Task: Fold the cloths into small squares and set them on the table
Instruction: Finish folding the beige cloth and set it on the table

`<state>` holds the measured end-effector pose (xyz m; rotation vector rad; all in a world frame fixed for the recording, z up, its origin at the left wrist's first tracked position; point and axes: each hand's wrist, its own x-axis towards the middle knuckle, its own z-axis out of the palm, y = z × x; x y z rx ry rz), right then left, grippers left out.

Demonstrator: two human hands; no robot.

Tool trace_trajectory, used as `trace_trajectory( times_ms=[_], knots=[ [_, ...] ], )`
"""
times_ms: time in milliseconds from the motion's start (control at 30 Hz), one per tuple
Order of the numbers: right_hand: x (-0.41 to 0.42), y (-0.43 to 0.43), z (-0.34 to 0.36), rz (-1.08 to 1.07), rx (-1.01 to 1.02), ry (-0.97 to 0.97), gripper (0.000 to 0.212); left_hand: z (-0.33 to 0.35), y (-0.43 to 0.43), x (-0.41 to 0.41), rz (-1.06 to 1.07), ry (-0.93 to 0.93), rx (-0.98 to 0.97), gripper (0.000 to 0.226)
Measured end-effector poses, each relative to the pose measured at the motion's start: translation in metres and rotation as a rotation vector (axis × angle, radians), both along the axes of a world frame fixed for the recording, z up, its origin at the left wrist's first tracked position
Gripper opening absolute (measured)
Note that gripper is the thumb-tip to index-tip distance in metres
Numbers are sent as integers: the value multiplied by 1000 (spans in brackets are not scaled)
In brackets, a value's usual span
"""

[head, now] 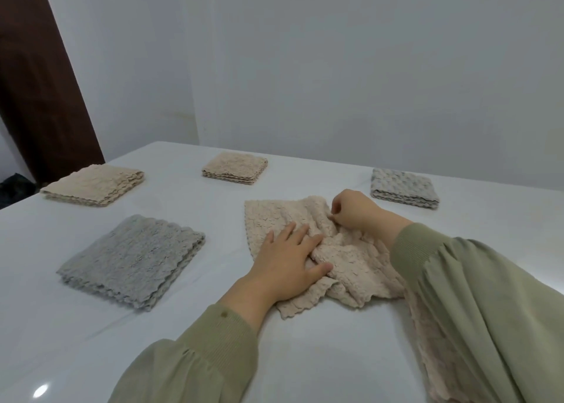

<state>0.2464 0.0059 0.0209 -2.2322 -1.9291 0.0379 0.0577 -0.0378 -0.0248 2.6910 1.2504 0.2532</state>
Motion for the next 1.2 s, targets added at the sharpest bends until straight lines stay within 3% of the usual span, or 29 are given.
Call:
trace_trajectory(
  times_ms=[67, 133, 200, 300, 433, 567, 667, 767, 867, 1000, 1200],
  knots=[
    [5, 4, 3, -101, 249, -123, 16, 3, 3, -3, 37, -36, 27, 69],
    [9, 4, 4, -155, 409, -174, 32, 5, 7, -8, 123, -58, 96, 71],
    [6, -2, 6, -150, 298, -132, 52, 8, 11, -13, 219, -45, 151, 70],
    [-2, -18, 2, -46, 72, -139, 59, 14, 10, -16, 254, -74, 172, 64],
    [-8, -48, -5, 120, -237, -138, 57, 22, -2, -21, 30, -120, 105, 60],
    [-9, -75, -8, 217, -417, -119, 74, 24, -8, -30, -96, 158, -82, 69],
    [-11, -89, -10, 228, -399, -123, 73, 31, -6, -37, -69, 102, -140, 52],
    [-17, -93, -14, 234, -381, -109, 70, 38, -5, -45, 75, -58, -61, 29],
    [-22, -93, -16, 249, -380, -121, 68, 35, -3, -46, 179, -157, 61, 28],
    [-24, -85, -6, 254, -360, -167, 65, 22, 7, -47, 191, -213, 75, 34],
    [-15, -59, 2, 160, -164, -110, 36, 19, 31, -45, 336, -448, 126, 30]
  ],
)
